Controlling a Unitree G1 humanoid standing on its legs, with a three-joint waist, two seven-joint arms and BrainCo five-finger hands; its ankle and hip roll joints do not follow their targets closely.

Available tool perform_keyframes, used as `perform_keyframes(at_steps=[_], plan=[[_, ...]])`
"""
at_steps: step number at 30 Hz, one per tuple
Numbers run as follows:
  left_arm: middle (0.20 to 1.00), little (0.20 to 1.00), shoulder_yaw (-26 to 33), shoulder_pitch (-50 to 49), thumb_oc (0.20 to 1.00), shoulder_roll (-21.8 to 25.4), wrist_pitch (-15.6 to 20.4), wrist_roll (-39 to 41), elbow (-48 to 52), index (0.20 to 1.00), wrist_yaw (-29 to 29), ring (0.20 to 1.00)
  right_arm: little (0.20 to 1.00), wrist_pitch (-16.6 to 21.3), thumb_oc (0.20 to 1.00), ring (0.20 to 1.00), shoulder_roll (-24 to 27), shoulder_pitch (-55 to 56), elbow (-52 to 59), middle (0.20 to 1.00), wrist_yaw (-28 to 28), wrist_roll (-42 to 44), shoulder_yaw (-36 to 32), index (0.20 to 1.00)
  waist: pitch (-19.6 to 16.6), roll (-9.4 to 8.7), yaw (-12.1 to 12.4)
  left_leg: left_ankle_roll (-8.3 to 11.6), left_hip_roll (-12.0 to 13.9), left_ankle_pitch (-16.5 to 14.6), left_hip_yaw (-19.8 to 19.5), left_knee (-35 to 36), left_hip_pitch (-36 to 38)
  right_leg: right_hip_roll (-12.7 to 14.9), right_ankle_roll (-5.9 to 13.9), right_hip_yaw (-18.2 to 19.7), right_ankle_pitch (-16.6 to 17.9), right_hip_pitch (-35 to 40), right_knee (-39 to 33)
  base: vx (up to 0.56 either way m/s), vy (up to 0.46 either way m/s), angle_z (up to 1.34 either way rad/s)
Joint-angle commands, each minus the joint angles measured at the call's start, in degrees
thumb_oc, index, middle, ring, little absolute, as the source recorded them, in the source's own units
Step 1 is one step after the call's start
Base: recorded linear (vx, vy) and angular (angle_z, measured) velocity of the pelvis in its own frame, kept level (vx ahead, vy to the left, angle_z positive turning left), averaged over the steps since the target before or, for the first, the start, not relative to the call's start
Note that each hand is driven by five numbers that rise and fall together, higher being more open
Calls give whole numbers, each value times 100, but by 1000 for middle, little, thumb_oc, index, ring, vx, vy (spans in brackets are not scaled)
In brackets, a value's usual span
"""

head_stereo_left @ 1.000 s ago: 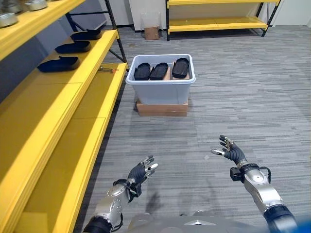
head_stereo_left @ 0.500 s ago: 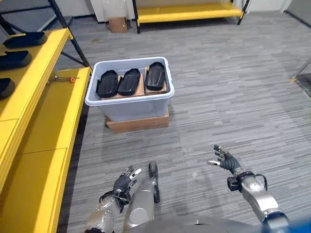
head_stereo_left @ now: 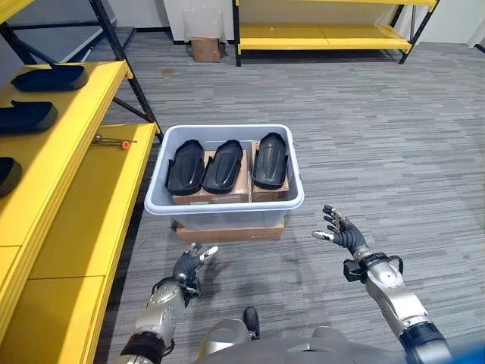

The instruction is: Move parts from the plastic box to the shelf.

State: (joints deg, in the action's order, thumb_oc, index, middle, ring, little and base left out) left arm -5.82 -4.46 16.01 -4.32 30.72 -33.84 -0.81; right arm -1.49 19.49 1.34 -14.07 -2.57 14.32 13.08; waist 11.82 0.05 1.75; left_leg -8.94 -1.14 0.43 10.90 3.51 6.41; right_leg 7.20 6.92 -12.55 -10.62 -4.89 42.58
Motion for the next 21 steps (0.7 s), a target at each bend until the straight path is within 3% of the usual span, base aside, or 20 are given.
perform_keyframes(at_steps=[1, 3, 5, 8, 14, 19, 21], plan=[[1000, 1000, 35, -14, 1000, 131, 181, 58, 210, 1000, -78, 1000, 1000, 296, 1000, 1000, 138, -174, 24, 1000, 109, -21, -76, 1000, -40, -140, -2, 565, 91, 105, 89, 149, -186, -75, 114, -322, 1154, 128, -1444, 17, -46, 27], [1000, 1000, 41, 76, 1000, 145, 92, 38, 273, 1000, -109, 1000, 1000, 308, 1000, 1000, 208, -181, 49, 1000, 143, 65, -146, 1000, 58, -219, -93, 628, 72, 28, 3, 149, -121, -180, 153, -388, 1319, -21, -2221, 34, -37, 20], [1000, 1000, -1, 116, 1000, 135, 46, 87, 333, 1000, -115, 1000, 1000, 264, 1000, 1000, 251, -123, 104, 1000, 195, 111, -237, 1000, 115, -267, -214, 636, 23, -72, -76, 149, -43, -240, 174, -298, 1509, -216, -2547, 47, 2, 10], [1000, 1000, -91, 66, 1000, 63, 80, 36, 357, 1000, -65, 1000, 1000, 163, 1000, 1000, 272, 38, 146, 1000, 277, 151, -361, 1000, 119, -338, -372, 636, -81, -178, -227, 149, 52, -429, 67, -84, 1496, -192, -2978, 130, -10, 35], [1000, 1000, -192, -20, 1000, 36, 93, -89, 435, 1000, -80, 1000, 1000, 219, 1000, 1000, 171, 79, -35, 1000, 392, 75, -328, 1000, 25, -373, -394, 663, -84, -249, -126, 149, 152, -448, 38, 45, 1531, 132, -3593, 115, -76, 7], [1000, 1000, -228, -192, 1000, 26, 40, -165, 550, 1000, -42, 1000, 1000, 230, 1000, 1000, 125, 80, -1, 1000, 341, -50, -228, 1000, 71, -360, -284, 679, -90, -320, 225, 149, 328, -325, 70, -537, 1552, 172, -3396, 100, -48, -10], [1000, 1000, -253, -242, 1000, 40, 72, -187, 607, 1000, -88, 1000, 1000, 285, 1000, 1000, 137, 65, -14, 1000, 317, -133, -192, 1000, 106, -338, -274, 692, -92, -318, 237, 149, 361, -344, 13, -600, 1465, 218, -3491, 94, -71, -30]])
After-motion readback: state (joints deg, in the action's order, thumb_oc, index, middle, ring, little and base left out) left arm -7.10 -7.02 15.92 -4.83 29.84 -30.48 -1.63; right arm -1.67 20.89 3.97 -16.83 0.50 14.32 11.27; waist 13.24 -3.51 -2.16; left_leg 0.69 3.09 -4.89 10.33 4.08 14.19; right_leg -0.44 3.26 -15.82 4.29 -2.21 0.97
